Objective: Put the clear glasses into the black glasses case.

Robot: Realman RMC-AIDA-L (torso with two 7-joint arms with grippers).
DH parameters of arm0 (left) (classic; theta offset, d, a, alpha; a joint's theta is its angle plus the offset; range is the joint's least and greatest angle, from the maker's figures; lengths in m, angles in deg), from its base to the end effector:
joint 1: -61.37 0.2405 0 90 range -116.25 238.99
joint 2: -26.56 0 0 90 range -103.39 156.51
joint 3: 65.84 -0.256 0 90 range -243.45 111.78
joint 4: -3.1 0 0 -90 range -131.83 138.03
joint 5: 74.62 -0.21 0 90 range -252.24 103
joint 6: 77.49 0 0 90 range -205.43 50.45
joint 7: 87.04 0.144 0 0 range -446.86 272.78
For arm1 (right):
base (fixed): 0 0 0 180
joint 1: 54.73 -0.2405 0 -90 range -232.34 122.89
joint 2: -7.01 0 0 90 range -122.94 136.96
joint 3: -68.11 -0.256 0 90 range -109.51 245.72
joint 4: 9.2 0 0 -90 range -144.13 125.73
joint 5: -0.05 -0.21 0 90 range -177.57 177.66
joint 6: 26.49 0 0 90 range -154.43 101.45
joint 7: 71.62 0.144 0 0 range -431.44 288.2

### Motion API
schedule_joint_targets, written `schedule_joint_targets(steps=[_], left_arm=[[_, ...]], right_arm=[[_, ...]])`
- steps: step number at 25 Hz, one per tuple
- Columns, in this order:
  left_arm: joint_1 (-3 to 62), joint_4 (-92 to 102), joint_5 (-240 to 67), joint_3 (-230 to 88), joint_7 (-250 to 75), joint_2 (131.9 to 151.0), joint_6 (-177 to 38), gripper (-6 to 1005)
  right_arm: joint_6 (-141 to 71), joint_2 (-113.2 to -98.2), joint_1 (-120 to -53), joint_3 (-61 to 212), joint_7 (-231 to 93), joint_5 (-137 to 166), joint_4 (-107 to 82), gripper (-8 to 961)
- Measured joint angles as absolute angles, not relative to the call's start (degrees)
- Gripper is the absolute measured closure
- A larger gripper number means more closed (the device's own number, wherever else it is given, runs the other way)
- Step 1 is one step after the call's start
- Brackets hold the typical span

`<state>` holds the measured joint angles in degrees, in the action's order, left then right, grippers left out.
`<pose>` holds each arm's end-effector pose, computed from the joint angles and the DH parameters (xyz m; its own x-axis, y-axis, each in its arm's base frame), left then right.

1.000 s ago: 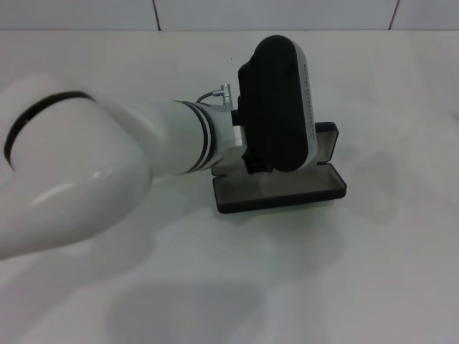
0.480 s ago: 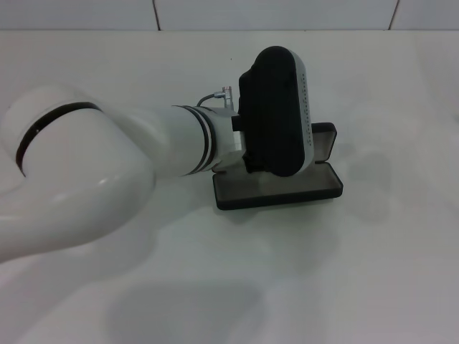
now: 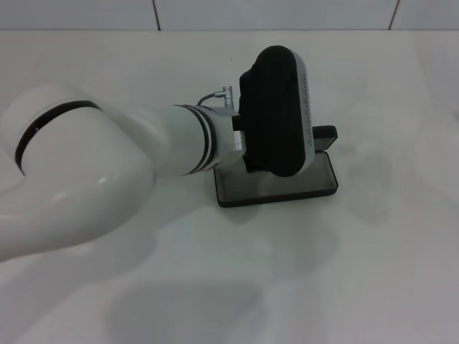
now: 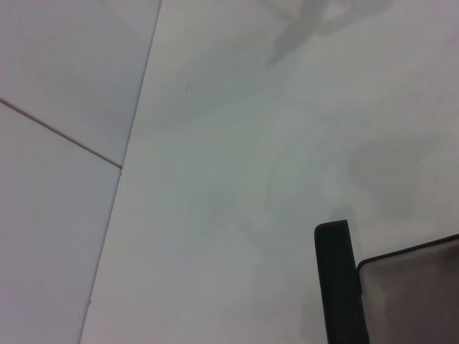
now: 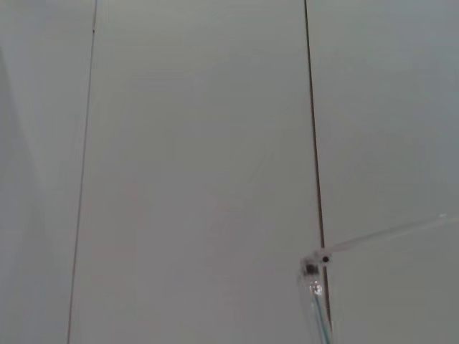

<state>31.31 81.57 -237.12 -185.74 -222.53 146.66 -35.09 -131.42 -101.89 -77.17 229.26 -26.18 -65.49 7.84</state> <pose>-0.1137 0.3409 -0.1127 0.9150 -0.2088 -0.3452 -0.3660 -0.7894 -0.4929 0.3479 0.2749 0.1333 0.5862 0.2808 -0.7599 -0.6112 -0.4624 -0.6424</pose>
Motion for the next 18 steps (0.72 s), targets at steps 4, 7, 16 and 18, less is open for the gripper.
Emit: schedule_joint_targets(steps=[4, 7, 16, 18], left_arm=[[31.1, 82.0, -237.1, -185.7, -222.5, 146.62, -34.2, 610], [30.8, 82.7, -237.1, -185.7, -222.5, 146.62, -32.4, 600], [31.5, 86.8, -237.1, -186.0, -221.1, 146.59, -26.9, 508], [31.5, 88.3, -237.1, -186.1, -221.1, 146.60, -24.7, 498]], right_arm=[[-131.2, -101.89, -77.2, 229.2, -26.2, -65.6, 7.8, 835], [-131.1, -101.89, -77.2, 229.2, -26.2, -65.6, 7.8, 835], [-131.1, -102.09, -77.1, 229.2, -27.0, -65.4, 7.9, 835], [-131.1, -102.13, -77.1, 229.2, -27.1, -65.4, 7.9, 835]])
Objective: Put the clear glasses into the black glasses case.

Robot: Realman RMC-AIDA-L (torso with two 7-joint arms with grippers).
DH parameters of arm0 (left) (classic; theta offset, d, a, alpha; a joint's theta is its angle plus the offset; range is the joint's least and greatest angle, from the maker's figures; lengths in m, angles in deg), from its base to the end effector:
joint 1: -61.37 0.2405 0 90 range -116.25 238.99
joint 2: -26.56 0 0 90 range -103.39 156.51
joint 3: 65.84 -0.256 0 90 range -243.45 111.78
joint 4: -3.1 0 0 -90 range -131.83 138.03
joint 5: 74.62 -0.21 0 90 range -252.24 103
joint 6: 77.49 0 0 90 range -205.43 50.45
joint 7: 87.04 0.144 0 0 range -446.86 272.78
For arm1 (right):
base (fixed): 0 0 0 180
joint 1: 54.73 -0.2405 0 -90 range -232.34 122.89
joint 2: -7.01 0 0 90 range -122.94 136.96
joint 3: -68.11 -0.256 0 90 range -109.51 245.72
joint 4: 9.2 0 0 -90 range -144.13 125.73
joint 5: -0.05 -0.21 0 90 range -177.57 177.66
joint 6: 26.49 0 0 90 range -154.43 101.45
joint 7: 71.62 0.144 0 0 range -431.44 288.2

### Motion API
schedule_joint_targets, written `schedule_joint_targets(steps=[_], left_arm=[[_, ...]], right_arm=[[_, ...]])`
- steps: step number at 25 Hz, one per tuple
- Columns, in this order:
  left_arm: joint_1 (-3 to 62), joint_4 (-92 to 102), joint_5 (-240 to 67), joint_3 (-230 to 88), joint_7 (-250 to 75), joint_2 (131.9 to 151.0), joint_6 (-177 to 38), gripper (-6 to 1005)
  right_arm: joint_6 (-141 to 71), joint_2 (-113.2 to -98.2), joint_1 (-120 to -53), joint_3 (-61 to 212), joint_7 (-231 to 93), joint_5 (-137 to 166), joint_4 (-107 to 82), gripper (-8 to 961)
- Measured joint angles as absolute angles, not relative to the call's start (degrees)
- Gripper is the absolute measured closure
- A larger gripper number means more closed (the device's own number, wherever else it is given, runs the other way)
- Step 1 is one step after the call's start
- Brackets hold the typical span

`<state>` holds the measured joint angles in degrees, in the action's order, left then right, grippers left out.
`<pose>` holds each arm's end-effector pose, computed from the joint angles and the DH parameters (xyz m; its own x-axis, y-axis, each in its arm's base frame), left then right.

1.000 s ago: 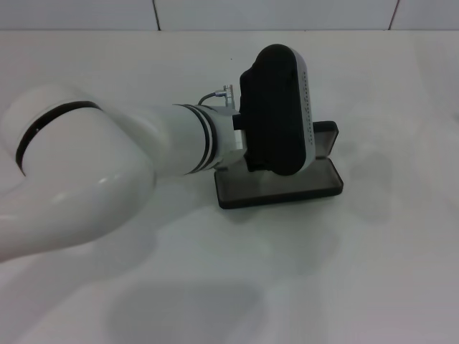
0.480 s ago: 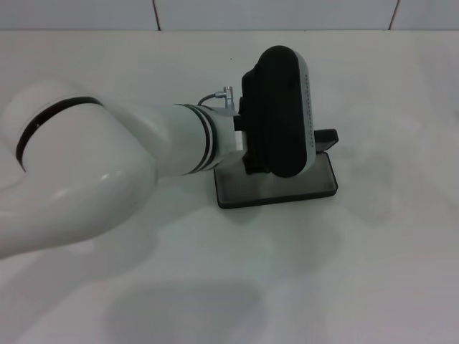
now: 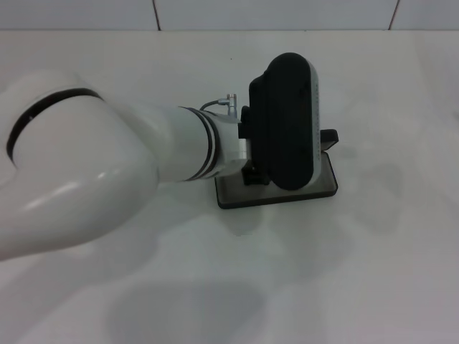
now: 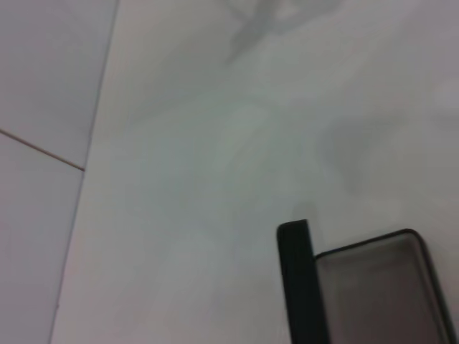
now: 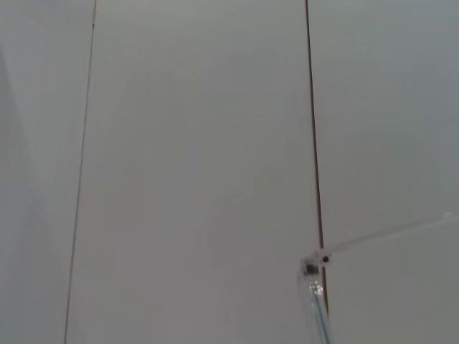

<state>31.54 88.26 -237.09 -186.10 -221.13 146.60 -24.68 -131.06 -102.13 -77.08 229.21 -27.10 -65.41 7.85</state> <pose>-0.1027 0.3243 -0.1057 0.8883 -0.2318 -0.3965 -0.3988 -0.8175 -0.4154 0.3487 0.2746 0.1314 0.5961 0.2818 -0.7518 -0.6072 -0.4544 -0.6518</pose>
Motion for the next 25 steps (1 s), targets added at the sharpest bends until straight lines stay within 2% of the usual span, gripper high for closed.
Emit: schedule_joint_targets(steps=[15, 25], left_arm=[[35.3, 104.2, -231.7, -180.3, -220.4, 146.42, -18.3, 459], [42.1, 107.5, -189.7, -162.9, -205.6, 146.48, -19.0, 465]], right_arm=[[-129.6, -102.11, -77.7, 229.6, -27.1, -63.4, 7.9, 835], [-129.5, -101.40, -80.4, 229.9, -24.9, -54.3, 8.2, 835]])
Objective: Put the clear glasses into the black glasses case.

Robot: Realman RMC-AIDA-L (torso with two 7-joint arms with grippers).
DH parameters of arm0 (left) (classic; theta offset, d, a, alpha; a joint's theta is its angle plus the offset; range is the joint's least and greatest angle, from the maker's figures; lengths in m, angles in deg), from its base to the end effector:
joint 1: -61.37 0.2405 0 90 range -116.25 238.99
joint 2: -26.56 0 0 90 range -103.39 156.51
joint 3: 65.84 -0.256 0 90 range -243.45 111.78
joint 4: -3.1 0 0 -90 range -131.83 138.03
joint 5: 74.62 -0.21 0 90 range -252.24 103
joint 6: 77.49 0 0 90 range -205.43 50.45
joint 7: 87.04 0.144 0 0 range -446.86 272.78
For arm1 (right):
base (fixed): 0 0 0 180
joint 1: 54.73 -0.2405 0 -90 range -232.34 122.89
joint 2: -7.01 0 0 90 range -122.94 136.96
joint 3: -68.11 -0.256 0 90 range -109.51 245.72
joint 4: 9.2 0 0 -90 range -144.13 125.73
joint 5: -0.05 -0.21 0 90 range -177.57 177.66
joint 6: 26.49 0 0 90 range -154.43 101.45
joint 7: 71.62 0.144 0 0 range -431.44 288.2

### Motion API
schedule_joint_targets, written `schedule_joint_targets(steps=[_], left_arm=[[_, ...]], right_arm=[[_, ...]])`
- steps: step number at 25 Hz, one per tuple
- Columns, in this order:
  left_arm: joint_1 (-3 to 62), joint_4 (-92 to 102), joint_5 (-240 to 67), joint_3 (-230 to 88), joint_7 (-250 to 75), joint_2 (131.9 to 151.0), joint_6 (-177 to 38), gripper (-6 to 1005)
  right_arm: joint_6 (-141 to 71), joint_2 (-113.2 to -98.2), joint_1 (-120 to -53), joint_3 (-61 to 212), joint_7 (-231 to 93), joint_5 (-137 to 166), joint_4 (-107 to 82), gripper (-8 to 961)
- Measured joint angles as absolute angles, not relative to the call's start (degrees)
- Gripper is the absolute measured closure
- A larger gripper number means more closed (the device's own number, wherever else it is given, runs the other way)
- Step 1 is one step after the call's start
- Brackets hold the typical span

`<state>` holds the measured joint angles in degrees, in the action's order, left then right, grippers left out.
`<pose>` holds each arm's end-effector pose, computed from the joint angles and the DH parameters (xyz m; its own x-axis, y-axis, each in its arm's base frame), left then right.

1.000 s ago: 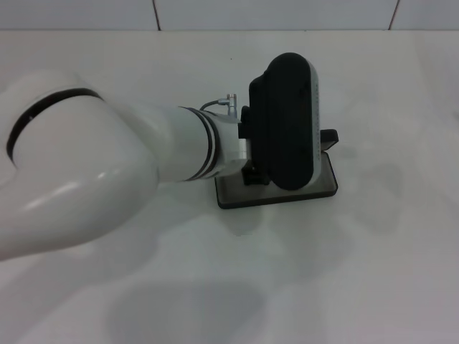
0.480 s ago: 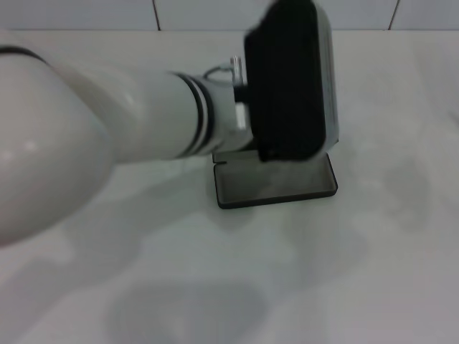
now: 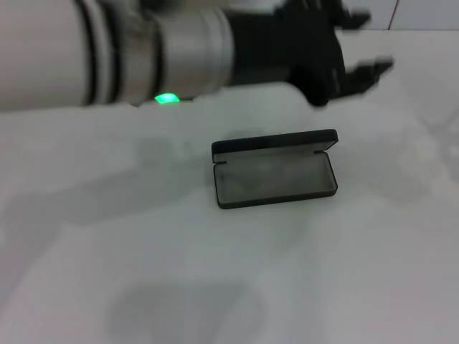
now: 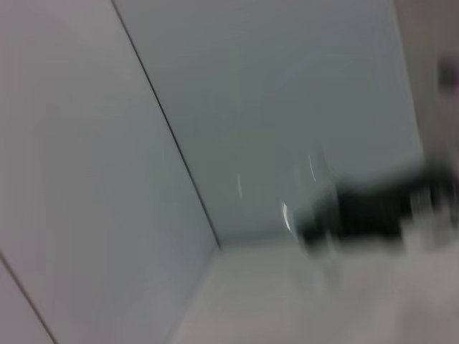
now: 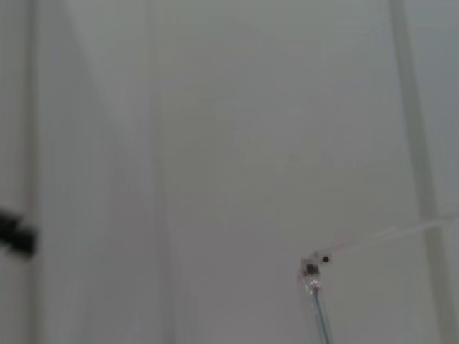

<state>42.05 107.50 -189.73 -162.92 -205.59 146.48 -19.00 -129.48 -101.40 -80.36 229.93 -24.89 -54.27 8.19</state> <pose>-0.0335 0.3014 -0.0035 0.9253 -0.1643 0.3417 -0.0032 -0.9047 -0.4261 0.3381 0.2910 0.1096 0.6332 0.1441 -0.7604 -0.5541 -0.6015 -0.5754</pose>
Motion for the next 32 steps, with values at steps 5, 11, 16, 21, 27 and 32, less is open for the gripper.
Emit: schedule_joint_targets(steps=[5, 11, 16, 21, 27, 32], left_arm=[[45.4, 97.3, -161.0, -155.8, -192.3, 146.41, -18.0, 472], [47.8, 86.0, -144.1, -150.3, -178.0, 146.39, -9.1, 566], [46.8, 77.3, -138.9, -147.3, -172.7, 146.39, -1.9, 625], [44.6, 67.1, -130.4, -145.8, -165.1, 146.35, 7.1, 685], [43.4, 61.2, -125.3, -145.0, -160.4, 146.34, 12.2, 792], [43.3, 58.5, -124.8, -145.3, -158.2, 146.51, 12.8, 867]], right_arm=[[-134.1, -100.35, -83.9, 229.9, -21.6, -43.9, 8.2, 835], [-145.5, -98.87, -87.3, 229.9, -18.6, -36.5, 8.4, 835], [-149.5, -99.15, -91.8, 229.9, -17.8, -29.1, 6.7, 835], [-149.4, -101.62, -96.7, 229.8, -17.5, -22.6, 5.7, 835], [-149.1, -103.90, -101.3, 229.8, -16.5, -18.7, 5.5, 835], [-147.6, -105.65, -104.2, 229.8, -16.5, -15.2, 4.2, 835]])
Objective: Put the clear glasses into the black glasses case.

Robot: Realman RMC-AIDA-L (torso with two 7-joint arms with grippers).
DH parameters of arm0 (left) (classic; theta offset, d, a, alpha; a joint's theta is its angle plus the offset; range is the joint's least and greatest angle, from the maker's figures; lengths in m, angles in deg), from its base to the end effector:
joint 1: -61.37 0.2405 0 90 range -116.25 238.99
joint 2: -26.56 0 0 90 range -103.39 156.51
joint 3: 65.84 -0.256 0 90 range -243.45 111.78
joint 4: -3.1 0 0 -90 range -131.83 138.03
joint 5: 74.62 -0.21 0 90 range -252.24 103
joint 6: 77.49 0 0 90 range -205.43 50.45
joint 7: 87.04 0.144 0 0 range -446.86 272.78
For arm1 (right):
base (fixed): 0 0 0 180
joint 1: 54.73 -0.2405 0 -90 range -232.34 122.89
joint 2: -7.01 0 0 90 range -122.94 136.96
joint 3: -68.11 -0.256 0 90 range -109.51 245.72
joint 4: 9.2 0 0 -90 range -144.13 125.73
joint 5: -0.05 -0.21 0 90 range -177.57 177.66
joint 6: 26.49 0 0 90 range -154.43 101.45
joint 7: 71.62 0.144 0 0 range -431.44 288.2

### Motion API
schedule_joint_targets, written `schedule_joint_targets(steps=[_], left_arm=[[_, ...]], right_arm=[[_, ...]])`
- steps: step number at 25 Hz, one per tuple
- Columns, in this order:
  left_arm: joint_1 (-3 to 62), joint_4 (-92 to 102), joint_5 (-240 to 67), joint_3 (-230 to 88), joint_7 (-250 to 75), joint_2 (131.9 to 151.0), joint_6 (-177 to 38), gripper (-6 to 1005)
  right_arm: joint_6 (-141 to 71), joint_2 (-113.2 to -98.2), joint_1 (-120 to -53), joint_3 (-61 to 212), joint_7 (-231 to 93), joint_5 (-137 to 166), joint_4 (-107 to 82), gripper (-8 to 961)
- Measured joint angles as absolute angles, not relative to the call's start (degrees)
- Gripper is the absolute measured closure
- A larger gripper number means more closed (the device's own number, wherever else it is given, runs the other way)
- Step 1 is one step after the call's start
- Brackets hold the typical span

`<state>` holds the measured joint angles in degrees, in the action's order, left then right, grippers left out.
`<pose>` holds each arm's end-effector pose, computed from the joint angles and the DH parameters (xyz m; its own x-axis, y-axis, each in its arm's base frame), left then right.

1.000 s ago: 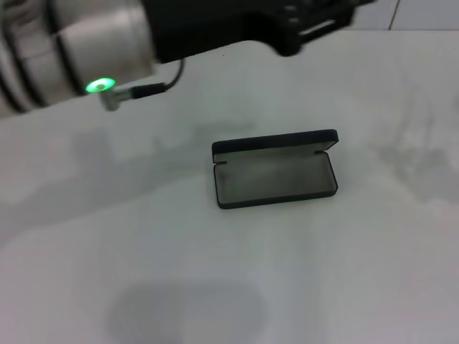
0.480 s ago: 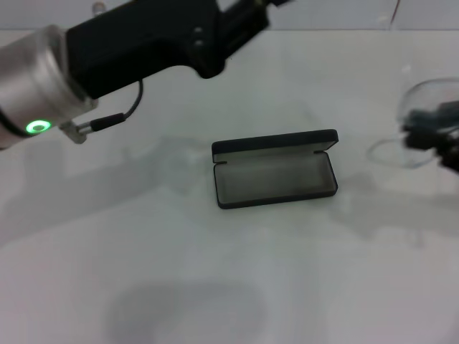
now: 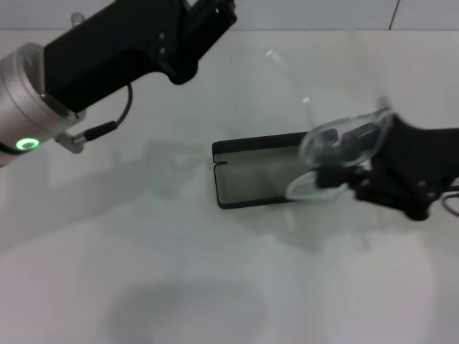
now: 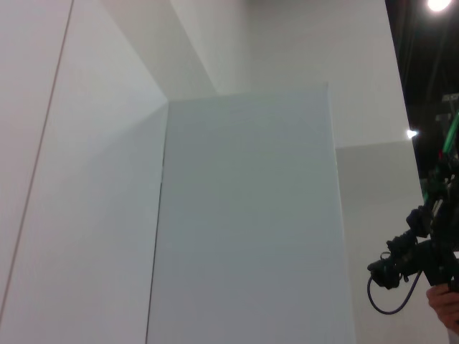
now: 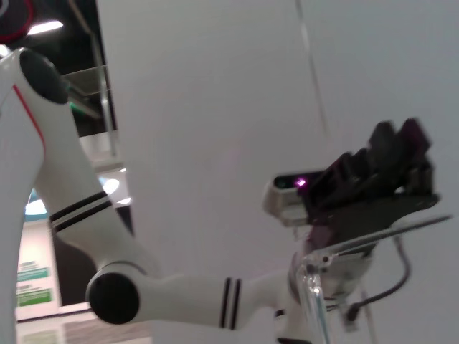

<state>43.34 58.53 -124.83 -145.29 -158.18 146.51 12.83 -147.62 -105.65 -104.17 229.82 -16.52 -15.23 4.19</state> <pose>-0.1395 0.2989 0.0327 0.3576 -0.0826 0.9302 0.1773 -0.9720 -0.1545 0.1882 0.3080 0.0160 0.6356 -0.1181 -0.7629 0.0231 -0.9849 0.1716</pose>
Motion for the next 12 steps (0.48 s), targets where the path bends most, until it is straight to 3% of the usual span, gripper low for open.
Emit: schedule_joint_targets(steps=[7, 12], left_arm=[[40.0, 53.7, -126.5, -145.8, -157.1, 146.39, 13.3, 872], [37.9, 52.0, -129.6, -145.8, -157.2, 146.26, 14.9, 872]], right_arm=[[-144.7, -107.78, -107.2, 229.8, -17.0, -12.8, 2.6, 835], [-143.7, -108.08, -108.3, 229.8, -17.2, -13.0, 2.1, 835]])
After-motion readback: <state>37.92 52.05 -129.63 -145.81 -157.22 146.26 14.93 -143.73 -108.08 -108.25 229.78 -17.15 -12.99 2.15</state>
